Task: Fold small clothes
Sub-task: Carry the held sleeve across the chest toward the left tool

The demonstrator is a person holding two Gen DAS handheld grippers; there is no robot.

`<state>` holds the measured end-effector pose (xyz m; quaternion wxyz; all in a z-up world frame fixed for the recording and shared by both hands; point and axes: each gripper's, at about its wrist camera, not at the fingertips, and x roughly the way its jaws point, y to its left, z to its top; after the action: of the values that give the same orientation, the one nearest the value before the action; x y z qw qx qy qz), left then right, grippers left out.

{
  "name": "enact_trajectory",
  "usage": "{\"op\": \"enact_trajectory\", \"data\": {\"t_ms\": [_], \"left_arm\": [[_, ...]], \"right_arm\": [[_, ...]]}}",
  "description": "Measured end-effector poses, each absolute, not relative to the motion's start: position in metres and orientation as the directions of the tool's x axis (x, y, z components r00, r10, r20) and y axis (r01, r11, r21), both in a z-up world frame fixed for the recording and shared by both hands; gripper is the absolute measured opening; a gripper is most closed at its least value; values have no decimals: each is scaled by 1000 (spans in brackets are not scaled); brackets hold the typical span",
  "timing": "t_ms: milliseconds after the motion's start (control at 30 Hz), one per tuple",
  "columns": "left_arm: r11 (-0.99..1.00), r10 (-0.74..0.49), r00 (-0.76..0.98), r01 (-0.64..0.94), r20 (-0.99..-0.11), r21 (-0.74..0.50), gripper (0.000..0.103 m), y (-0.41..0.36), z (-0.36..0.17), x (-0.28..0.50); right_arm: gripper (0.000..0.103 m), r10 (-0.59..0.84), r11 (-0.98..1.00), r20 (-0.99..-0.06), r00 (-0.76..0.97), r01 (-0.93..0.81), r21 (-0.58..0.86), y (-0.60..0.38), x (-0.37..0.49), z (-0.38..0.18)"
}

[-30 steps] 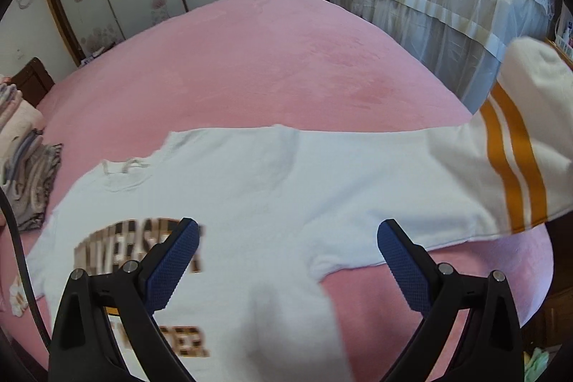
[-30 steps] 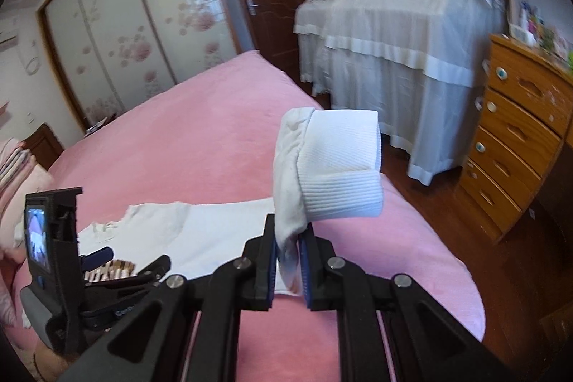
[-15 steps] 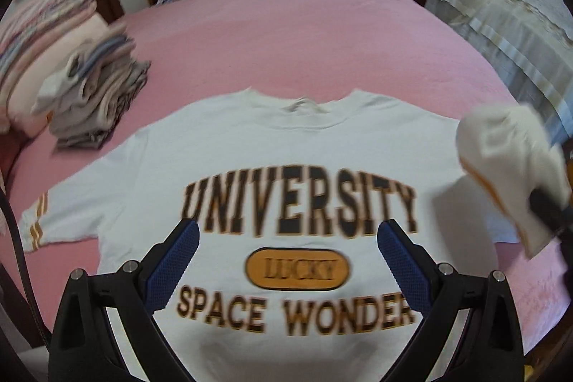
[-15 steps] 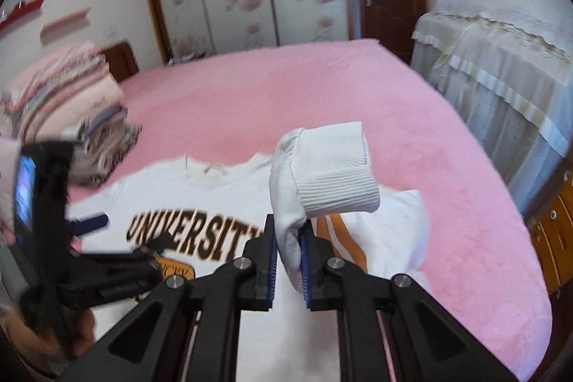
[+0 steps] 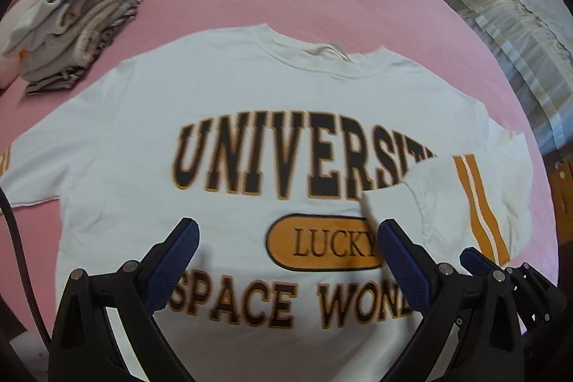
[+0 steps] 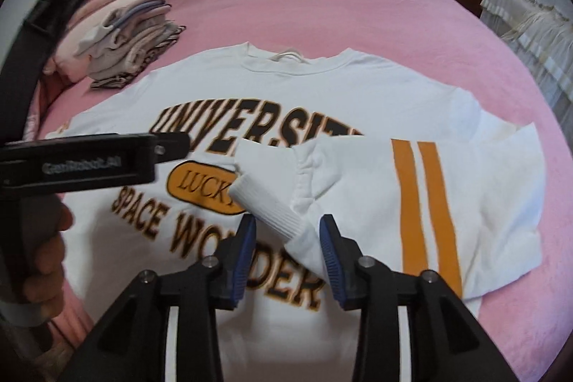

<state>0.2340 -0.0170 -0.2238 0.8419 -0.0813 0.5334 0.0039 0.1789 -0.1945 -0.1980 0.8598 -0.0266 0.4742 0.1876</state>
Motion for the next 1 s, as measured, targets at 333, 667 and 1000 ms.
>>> {"op": "enact_trajectory", "data": {"t_ms": [333,667,1000], "left_arm": [[942,-329,299,36,-896,-334,77,-30,-246,228],[871,-485,246,47,-839,-490,59,-51,-260,215],[753,-635,240,-24,-735,-658,47,-70,-259,236]], "right_arm": [[38,237,956,-801,550,-277,94,-234,165,-177],[38,219,969,-813,540,-217,116,-257,139,-195],[38,165,986,-805,570,-127,113,-289,135,-196]]}}
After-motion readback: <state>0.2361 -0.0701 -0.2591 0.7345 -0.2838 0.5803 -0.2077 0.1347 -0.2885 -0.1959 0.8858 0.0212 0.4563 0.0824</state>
